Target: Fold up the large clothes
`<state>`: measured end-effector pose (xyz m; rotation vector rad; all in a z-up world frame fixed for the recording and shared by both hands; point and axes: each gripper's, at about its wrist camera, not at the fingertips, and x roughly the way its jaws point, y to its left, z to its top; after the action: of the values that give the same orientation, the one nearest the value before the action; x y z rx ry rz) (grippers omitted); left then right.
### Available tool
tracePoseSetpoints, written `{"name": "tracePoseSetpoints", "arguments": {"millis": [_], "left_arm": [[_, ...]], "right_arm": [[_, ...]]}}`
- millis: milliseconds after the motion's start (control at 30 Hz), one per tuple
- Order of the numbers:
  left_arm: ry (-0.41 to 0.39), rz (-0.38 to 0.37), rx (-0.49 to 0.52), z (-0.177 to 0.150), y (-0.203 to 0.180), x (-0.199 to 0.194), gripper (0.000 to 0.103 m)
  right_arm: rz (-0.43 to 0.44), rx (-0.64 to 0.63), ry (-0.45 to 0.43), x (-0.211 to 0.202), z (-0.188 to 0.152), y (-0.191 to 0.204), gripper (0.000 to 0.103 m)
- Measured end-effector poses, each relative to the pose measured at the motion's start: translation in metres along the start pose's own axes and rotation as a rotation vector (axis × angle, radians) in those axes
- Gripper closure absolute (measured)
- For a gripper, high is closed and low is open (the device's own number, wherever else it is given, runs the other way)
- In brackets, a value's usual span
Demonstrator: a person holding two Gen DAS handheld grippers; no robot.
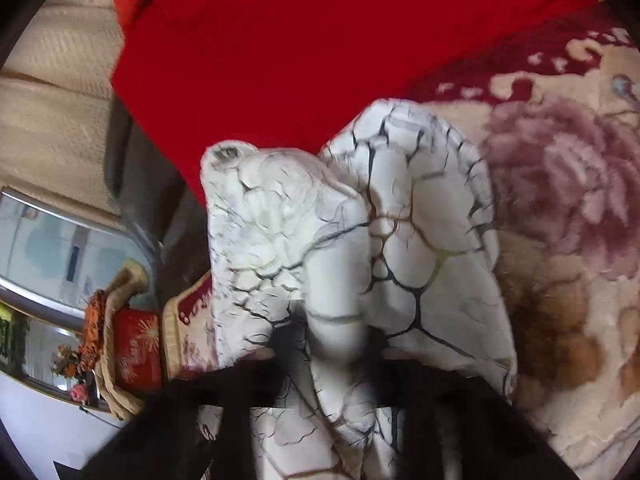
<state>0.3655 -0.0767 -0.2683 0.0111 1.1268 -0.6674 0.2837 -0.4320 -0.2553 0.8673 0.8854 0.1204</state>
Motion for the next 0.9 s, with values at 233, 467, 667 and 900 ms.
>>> {"name": "tracePoseSetpoints", "arguments": {"millis": [233,467,667,900], "left_arm": [[-0.005,0.002,0.042,0.002,-0.006,0.002,0.008],[-0.002,0.013,0.039,0.001,-0.005,-0.001,0.008],[-0.083,0.107,0.109,0.005,-0.019,-0.034,0.009],[-0.067,0.200,0.093,0.002,-0.015,-0.034,0.009]], "right_arm": [[-0.263,-0.261,-0.233,-0.031,0.008,0.051,0.098],[-0.133,-0.162,-0.222,-0.028,0.024,0.019,0.094],[0.015,-0.178,-0.174,-0.075,-0.008,0.046,0.093],[0.003,-0.292,-0.056,-0.065,-0.076,0.073,0.093]]}}
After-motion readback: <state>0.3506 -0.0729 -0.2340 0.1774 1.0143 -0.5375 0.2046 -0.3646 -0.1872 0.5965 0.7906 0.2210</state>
